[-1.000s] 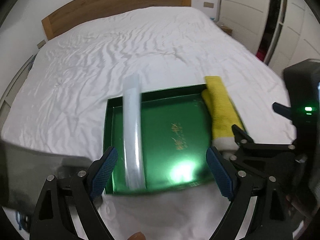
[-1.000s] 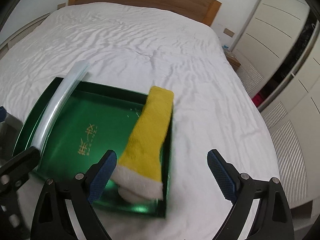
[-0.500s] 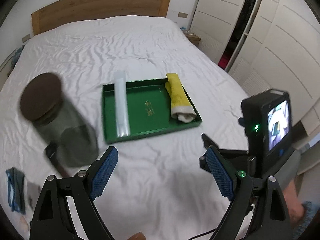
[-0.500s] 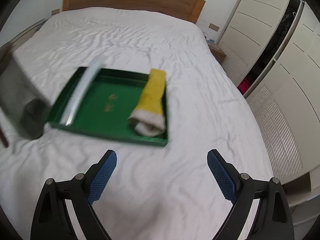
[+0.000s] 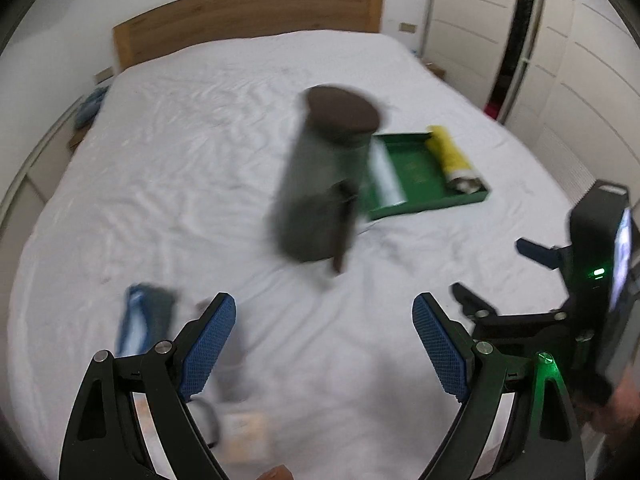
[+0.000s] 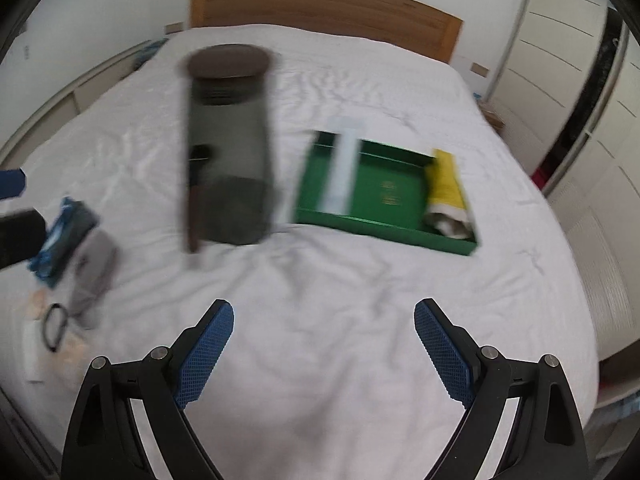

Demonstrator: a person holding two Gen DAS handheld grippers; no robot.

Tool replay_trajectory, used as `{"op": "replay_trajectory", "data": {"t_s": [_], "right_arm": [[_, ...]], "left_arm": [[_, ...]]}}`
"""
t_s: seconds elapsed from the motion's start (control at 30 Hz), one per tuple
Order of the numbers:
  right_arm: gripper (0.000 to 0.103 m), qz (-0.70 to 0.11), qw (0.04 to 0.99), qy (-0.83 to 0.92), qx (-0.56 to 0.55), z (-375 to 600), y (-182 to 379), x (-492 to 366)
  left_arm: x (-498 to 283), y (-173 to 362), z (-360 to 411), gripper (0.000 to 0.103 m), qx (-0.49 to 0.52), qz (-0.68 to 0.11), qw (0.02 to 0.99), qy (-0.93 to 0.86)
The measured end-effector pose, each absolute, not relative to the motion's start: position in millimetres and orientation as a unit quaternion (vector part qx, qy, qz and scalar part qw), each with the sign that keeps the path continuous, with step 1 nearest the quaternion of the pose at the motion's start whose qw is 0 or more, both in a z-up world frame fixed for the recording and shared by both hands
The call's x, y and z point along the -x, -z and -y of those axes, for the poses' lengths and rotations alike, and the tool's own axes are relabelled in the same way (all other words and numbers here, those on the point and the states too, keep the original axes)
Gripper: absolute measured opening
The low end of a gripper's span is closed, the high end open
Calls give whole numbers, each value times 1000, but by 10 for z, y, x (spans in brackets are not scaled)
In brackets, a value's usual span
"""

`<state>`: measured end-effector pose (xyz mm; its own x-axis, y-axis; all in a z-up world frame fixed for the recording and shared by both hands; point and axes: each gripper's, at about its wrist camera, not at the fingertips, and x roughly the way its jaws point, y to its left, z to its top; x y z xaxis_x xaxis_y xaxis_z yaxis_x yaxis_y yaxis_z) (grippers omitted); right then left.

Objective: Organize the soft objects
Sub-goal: 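Move both tools back toward the remaining items, then grasp the white mesh pad with the left gripper while the right grasps the tissue pack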

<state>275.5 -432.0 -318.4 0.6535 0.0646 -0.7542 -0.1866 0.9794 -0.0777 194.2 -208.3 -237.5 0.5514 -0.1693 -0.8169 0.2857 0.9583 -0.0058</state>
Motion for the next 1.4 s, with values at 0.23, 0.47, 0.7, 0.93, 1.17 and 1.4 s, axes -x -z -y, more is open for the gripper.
{"op": "replay_trajectory", "data": {"t_s": [0.23,0.47,0.7,0.93,1.17,1.4], "right_arm": [[93,-414,901,-111,70,3580,3147,-2460],[93,-441,883,-149,66,3018,3378,-2351],[92,-475,860,-177,64,2603,3728,-2297],[91,-495,844,-195,64,2400,4048,-2272],[79,-506,835,-204,69,2187,4327,-2298],[65,-519,825,-215,60,2049,4504,-2328]], "left_arm": [[-1762,2638,1053,87,-85,-488,865,79],[-1612,3018,329,87,-110,-526,841,62],[-1473,3312,195,87,-114,-540,831,76],[-1383,3495,187,87,-108,-554,822,77],[-1336,3633,155,87,-110,-563,816,76],[-1342,3691,79,87,-105,-568,814,68]]}}
